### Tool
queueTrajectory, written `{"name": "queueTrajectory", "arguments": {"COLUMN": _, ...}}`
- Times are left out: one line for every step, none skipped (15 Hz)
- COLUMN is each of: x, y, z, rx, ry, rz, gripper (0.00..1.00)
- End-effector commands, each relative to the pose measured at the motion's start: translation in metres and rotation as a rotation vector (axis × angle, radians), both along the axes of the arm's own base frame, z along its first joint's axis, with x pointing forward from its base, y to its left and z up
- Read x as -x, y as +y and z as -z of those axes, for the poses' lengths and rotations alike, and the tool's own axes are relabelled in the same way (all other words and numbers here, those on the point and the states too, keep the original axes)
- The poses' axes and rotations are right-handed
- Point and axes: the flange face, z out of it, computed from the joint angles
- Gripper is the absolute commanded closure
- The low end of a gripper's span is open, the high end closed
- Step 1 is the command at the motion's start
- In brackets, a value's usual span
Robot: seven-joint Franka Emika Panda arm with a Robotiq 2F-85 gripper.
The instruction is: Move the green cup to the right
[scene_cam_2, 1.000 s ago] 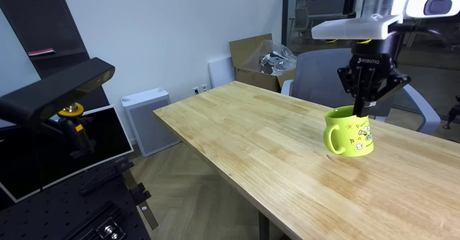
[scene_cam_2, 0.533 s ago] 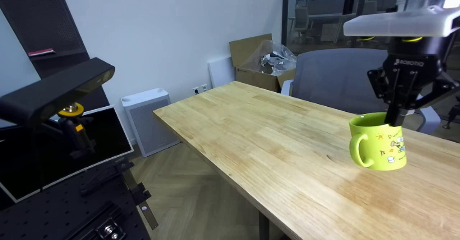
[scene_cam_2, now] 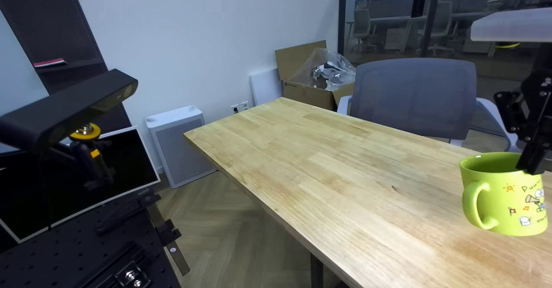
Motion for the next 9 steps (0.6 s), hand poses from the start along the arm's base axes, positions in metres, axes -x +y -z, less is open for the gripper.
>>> {"name": "queueTrajectory", "arguments": {"x": 0.001, "y": -0.020, "z": -0.004, "rx": -0.006, "ry": 0.012, "rz": 0.018, "gripper": 0.98}}
{"name": "queueTrajectory", "arguments": {"x": 0.003, "y": -0.024, "z": -0.002, "rx": -0.004, "ry": 0.016, "rz": 0.023, "gripper": 0.98}}
{"name": "queueTrajectory", "arguments": {"x": 0.006, "y": -0.029, "z": 0.001, "rx": -0.002, "ry": 0.020, "rz": 0.027, "gripper": 0.98}}
{"name": "queueTrajectory", "arguments": {"x": 0.008, "y": -0.032, "z": 0.004, "rx": 0.000, "ry": 0.025, "rz": 0.031, "gripper": 0.98}}
{"name": "queueTrajectory", "arguments": {"x": 0.011, "y": -0.035, "z": 0.008, "rx": 0.002, "ry": 0.030, "rz": 0.034, "gripper": 0.98}}
{"name": "queueTrajectory", "arguments": {"x": 0.013, "y": -0.037, "z": 0.011, "rx": 0.002, "ry": 0.035, "rz": 0.036, "gripper": 0.98}}
{"name": "queueTrajectory", "arguments": {"x": 0.015, "y": -0.039, "z": 0.016, "rx": 0.001, "ry": 0.042, "rz": 0.037, "gripper": 0.98}}
{"name": "queueTrajectory", "arguments": {"x": 0.016, "y": -0.041, "z": 0.020, "rx": 0.000, "ry": 0.049, "rz": 0.038, "gripper": 0.98}}
{"name": "queueTrajectory", "arguments": {"x": 0.018, "y": -0.042, "z": 0.024, "rx": 0.000, "ry": 0.055, "rz": 0.039, "gripper": 0.98}}
